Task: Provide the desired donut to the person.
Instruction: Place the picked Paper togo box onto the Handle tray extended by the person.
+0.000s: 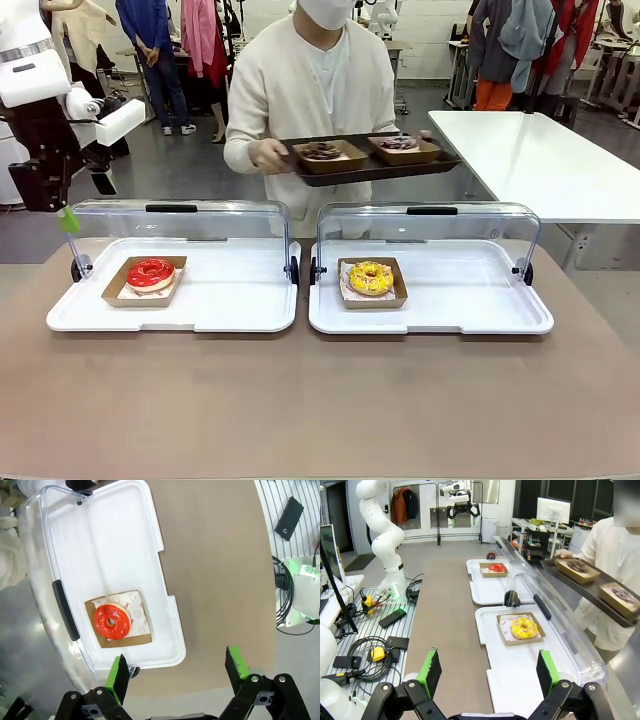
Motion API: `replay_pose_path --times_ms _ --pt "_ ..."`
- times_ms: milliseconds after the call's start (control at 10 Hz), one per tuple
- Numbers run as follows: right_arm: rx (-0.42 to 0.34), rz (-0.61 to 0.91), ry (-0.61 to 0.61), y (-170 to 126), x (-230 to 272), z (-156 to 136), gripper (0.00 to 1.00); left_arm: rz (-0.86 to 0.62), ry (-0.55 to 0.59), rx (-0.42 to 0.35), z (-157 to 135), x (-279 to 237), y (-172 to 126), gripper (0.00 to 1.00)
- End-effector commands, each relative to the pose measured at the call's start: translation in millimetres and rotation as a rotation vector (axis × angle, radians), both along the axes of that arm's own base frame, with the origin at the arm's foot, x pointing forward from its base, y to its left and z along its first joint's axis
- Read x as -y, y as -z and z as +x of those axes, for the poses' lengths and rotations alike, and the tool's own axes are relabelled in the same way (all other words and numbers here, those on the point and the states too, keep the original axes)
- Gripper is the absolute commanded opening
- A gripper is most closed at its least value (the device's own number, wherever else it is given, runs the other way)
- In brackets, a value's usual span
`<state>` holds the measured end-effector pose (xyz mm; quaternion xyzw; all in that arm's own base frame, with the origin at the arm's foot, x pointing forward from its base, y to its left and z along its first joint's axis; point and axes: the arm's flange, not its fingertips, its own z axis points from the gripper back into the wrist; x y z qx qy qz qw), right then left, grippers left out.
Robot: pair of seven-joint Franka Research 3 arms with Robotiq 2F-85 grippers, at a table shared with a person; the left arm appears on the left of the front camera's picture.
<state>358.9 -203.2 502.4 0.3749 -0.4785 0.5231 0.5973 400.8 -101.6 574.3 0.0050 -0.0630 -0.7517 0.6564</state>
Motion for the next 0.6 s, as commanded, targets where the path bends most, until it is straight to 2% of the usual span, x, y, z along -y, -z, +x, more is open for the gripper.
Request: replay_pose_path --times_ms 0,500 --pt "-0.005 0.005 -0.009 -0.3 -0.4 -0.9 1.00 0.003 0.000 -0.005 -2.7 -0.9 1.3 1.00" --pt "-0.005 0.005 -0.009 -0.3 -0.4 -0.9 1.00 0.003 0.000 -0.005 -2.7 -0.9 1.3 1.00"
